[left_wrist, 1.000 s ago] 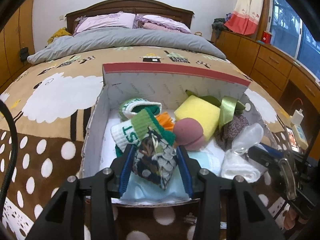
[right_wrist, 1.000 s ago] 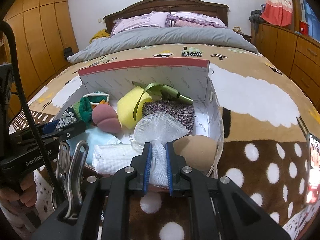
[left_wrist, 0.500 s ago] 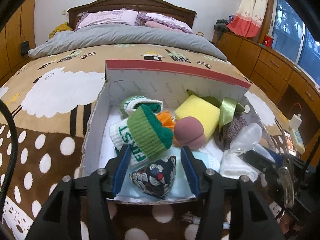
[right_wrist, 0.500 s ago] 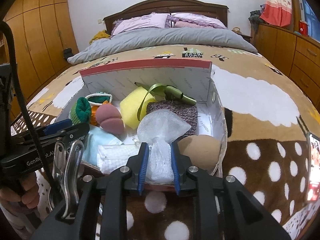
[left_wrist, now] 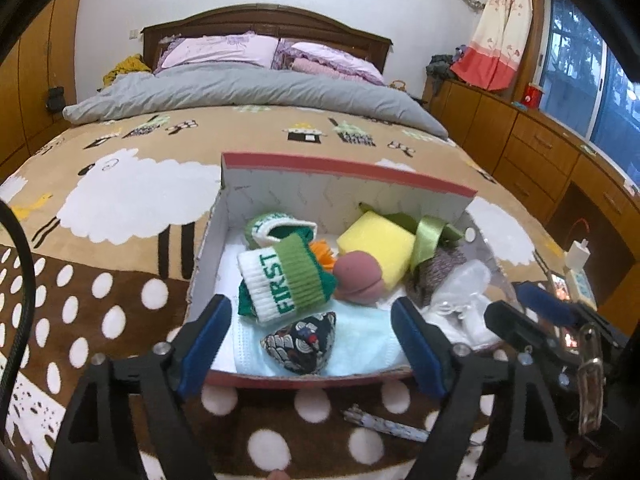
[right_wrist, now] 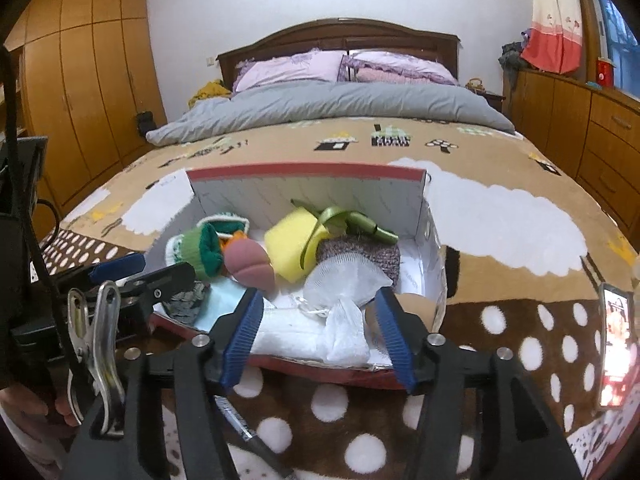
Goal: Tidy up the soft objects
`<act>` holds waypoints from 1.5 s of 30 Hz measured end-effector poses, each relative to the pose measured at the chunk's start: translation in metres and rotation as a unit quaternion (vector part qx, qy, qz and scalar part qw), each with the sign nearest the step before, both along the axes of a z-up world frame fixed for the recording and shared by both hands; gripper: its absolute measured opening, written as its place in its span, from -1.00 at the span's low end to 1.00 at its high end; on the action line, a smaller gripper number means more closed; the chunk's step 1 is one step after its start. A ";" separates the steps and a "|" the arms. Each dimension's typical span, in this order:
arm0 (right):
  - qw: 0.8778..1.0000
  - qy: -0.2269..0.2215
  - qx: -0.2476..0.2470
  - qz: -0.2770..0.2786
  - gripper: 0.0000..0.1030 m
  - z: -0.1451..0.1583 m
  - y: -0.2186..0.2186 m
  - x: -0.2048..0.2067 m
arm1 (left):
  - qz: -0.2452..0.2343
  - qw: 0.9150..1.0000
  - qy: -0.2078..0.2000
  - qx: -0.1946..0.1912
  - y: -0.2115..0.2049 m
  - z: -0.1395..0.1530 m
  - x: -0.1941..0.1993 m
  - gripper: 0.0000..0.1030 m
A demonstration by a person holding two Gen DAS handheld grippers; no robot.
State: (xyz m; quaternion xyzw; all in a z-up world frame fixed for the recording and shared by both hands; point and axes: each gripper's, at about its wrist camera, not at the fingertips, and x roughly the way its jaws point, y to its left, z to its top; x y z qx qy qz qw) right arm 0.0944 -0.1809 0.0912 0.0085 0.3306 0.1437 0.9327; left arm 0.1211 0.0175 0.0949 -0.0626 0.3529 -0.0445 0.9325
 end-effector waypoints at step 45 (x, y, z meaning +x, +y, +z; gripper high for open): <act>0.996 0.067 -0.022 -0.051 0.44 -0.063 -0.012 -0.054 | 0.001 0.998 0.061 0.029 -0.017 -0.068 -0.049 0.99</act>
